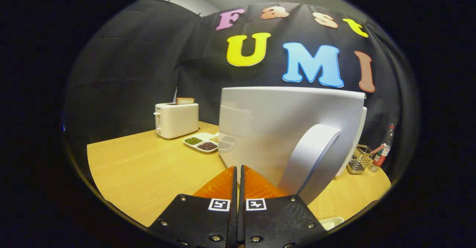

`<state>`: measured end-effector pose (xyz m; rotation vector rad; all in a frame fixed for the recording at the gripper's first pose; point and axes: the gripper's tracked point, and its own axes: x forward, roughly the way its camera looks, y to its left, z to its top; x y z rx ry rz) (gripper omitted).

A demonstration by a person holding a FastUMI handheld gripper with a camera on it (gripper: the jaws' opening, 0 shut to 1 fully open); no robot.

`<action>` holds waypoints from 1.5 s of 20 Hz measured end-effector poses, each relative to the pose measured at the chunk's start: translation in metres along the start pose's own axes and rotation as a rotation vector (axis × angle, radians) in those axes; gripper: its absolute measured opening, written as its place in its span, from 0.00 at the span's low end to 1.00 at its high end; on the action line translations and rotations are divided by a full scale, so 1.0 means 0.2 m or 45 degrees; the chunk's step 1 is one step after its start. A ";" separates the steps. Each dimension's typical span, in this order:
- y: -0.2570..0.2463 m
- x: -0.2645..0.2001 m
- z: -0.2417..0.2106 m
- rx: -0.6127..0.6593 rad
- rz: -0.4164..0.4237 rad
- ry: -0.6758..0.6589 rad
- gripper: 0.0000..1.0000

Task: Open the microwave, put the food inside, and close the microwave door.

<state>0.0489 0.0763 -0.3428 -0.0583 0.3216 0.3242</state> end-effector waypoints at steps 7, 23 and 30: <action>-0.47 0.19 0.06 -0.034 -0.268 -0.046 0.01; -0.80 0.53 0.19 -0.098 -0.482 -0.055 0.02; -0.69 0.18 0.48 0.019 -0.372 -0.086 0.02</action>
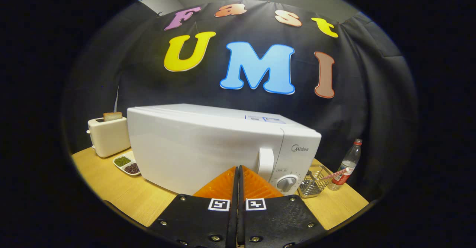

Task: Open the microwave, put the food inside, and close the microwave door.

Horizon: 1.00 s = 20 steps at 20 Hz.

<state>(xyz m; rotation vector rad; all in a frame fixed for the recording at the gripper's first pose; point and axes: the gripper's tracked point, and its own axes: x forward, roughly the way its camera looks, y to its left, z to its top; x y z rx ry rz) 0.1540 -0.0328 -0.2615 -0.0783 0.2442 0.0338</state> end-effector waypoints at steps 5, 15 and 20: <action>-0.02 -0.32 0.38 0.022 0.038 -0.105 0.01; -0.09 -0.63 0.76 0.030 -0.018 -0.214 0.01; -0.10 -0.65 0.80 0.020 -0.033 -0.225 0.01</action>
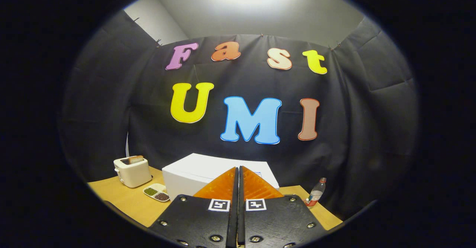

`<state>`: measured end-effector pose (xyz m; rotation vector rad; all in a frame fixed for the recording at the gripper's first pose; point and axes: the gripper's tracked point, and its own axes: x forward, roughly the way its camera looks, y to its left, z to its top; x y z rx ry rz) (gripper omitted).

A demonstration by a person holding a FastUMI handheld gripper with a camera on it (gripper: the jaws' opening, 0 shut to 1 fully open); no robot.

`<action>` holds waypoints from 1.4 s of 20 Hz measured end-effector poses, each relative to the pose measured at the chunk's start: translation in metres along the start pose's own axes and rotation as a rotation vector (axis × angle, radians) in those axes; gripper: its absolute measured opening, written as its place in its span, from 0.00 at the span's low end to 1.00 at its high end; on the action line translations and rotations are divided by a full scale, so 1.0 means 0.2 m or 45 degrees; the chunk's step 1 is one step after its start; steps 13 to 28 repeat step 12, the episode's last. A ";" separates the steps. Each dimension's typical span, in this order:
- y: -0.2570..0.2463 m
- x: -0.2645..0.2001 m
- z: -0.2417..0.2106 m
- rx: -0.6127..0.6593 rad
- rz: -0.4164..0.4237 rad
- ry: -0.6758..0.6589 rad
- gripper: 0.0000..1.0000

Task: Open the microwave, put the food inside, and close the microwave door.

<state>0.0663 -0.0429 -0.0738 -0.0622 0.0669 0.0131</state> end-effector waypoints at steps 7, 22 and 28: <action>-0.05 -0.02 0.01 0.046 -0.093 -0.014 0.97; -0.09 -0.01 -0.03 0.037 -0.078 0.006 0.98; -0.09 -0.01 -0.03 0.037 -0.078 0.006 0.98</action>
